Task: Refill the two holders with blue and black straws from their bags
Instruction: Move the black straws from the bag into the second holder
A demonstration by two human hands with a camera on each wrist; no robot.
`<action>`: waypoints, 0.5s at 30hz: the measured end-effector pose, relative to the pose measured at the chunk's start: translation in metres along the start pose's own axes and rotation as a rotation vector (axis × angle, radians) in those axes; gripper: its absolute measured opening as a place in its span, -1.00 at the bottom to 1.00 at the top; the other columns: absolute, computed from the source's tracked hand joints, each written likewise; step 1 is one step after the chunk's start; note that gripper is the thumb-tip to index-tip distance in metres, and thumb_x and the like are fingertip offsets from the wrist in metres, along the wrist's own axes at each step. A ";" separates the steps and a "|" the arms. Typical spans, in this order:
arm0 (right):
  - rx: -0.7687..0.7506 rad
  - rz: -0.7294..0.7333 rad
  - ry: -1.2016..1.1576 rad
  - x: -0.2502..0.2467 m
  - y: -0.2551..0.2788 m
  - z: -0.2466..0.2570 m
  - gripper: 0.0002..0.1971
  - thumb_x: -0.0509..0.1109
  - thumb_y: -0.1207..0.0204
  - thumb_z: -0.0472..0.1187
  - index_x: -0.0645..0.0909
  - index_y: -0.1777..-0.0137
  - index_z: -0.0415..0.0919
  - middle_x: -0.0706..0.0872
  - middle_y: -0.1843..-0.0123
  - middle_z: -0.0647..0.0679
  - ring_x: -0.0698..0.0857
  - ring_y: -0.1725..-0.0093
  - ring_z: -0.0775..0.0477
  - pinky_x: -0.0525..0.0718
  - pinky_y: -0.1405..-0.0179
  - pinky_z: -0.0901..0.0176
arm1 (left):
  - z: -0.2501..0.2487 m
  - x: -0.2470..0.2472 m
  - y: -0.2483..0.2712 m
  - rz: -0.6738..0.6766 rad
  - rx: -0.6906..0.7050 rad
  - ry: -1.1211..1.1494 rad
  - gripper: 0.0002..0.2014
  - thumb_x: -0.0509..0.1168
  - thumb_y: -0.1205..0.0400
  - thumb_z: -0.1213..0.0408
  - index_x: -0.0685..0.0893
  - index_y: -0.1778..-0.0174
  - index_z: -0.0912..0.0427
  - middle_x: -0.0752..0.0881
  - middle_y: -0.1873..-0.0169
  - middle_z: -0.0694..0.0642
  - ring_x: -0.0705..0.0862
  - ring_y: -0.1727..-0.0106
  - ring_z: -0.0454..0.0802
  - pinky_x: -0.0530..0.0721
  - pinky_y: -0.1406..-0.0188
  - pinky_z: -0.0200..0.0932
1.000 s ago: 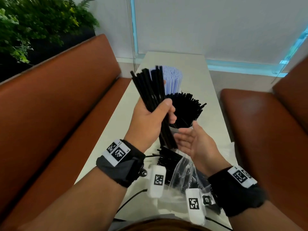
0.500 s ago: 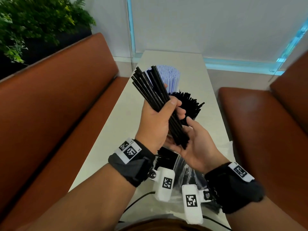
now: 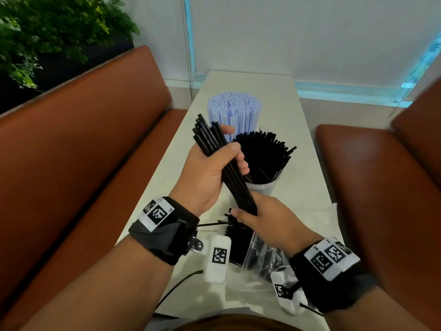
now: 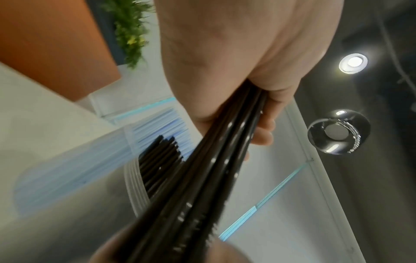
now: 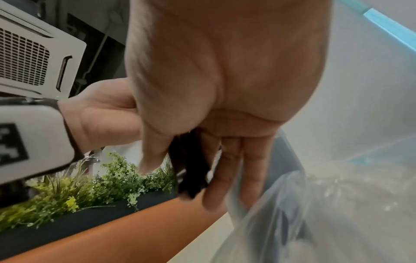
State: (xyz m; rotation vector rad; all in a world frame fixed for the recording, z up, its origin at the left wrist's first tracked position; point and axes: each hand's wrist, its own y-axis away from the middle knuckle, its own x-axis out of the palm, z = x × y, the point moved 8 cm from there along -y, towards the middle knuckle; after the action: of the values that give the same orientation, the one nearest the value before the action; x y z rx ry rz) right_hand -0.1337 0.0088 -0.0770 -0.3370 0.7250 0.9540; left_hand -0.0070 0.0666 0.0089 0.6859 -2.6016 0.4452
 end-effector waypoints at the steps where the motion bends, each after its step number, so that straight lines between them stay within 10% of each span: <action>1: 0.015 0.046 0.049 0.002 0.000 -0.004 -0.60 0.39 -0.37 0.42 0.52 0.01 0.18 0.75 0.19 0.16 0.71 0.22 0.21 0.73 0.12 0.06 | 0.000 -0.001 -0.002 0.003 -0.010 -0.058 -0.81 0.35 -0.64 0.41 0.70 -0.02 0.00 0.67 0.34 0.15 0.68 0.31 0.10 0.73 0.16 0.10; 6: 0.056 0.120 0.159 -0.017 0.001 -0.020 -0.55 0.48 -0.40 0.16 0.41 -0.25 0.42 0.70 0.17 0.21 0.68 0.29 0.26 0.66 0.23 0.19 | -0.009 -0.017 -0.028 -0.062 -0.066 -0.203 -0.90 0.35 -0.62 0.38 0.61 0.05 0.08 0.67 0.38 0.11 0.69 0.36 0.07 0.74 0.24 0.04; 10: 0.054 -0.206 0.328 -0.051 -0.009 -0.021 -0.72 0.29 -0.51 0.11 0.44 -0.21 0.26 0.63 0.39 0.09 0.62 0.33 0.15 0.50 0.38 0.09 | -0.011 -0.014 -0.047 -0.093 -0.067 -0.184 -0.89 0.33 -0.67 0.40 0.59 0.06 0.08 0.67 0.39 0.08 0.70 0.35 0.06 0.74 0.21 0.03; 15: 0.172 -0.188 0.437 -0.041 -0.024 -0.044 -0.76 0.25 -0.67 0.16 0.48 -0.22 0.09 0.50 0.35 0.16 0.61 0.22 -0.12 0.47 0.28 0.05 | -0.018 -0.012 -0.064 -0.251 0.023 -0.042 -0.85 0.28 -0.71 0.48 0.52 0.06 0.14 0.61 0.43 0.10 0.62 0.39 0.08 0.69 0.27 0.04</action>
State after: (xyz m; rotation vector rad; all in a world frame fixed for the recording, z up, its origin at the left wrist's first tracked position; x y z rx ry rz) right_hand -0.1465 -0.0547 -0.0820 -0.4597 1.1452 0.6381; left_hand 0.0422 0.0256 0.0319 1.0237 -2.5073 0.3868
